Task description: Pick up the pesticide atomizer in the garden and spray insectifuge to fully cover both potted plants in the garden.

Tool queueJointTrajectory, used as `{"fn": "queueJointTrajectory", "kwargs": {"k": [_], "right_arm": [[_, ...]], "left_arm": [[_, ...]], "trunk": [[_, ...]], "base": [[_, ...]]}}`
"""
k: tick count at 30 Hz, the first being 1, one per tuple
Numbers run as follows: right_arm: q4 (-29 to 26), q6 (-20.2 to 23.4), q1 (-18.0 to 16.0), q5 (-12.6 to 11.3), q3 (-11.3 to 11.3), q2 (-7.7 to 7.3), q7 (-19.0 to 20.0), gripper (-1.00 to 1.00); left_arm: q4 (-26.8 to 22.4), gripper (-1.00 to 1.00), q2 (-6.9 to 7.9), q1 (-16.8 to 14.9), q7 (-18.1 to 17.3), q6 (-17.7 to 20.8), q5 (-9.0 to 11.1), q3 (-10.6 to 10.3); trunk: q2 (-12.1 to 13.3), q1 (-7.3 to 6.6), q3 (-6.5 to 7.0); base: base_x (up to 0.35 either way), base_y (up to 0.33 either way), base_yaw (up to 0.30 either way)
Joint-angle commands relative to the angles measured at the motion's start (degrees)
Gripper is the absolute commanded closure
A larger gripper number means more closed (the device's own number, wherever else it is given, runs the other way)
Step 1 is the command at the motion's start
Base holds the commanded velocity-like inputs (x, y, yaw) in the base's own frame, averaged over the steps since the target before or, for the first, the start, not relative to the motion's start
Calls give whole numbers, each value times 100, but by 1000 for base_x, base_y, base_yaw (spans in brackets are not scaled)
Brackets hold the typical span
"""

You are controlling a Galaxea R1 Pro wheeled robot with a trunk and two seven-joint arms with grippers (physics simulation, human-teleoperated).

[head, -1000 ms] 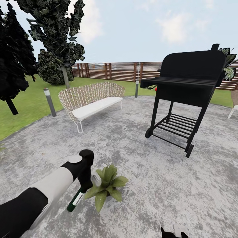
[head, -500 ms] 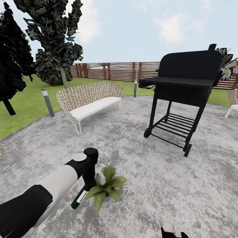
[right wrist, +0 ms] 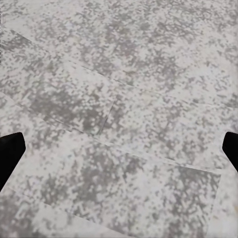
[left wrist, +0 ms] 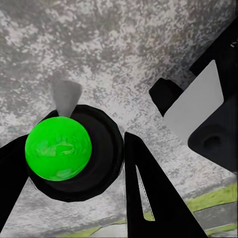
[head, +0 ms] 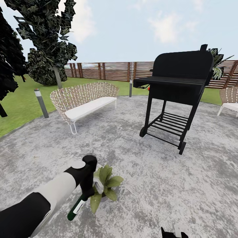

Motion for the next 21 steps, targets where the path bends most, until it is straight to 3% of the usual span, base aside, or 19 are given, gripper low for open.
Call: {"fn": "queueJointTrajectory", "kwargs": {"k": [1, 9, 21], "right_arm": [[8, -21, -4, 62, -46, -2, 0, -100], [11, -22, -4, 83, -39, -42, 6, -100], [11, -22, -4, 83, -42, -45, -3, -100]], "left_arm": [[-6, 100, 16, 42, -57, 62, -49, -14], [-10, 100, 240, 295, -57, 64, -56, 11], [-94, 100, 250, 304, -57, 72, -59, 47]], "trunk": [[-2, -1, -5], [-2, -1, -5], [-2, -1, -5]], "base": [[0, 0, 0], [0, 0, 0], [29, 0, 0]]}}
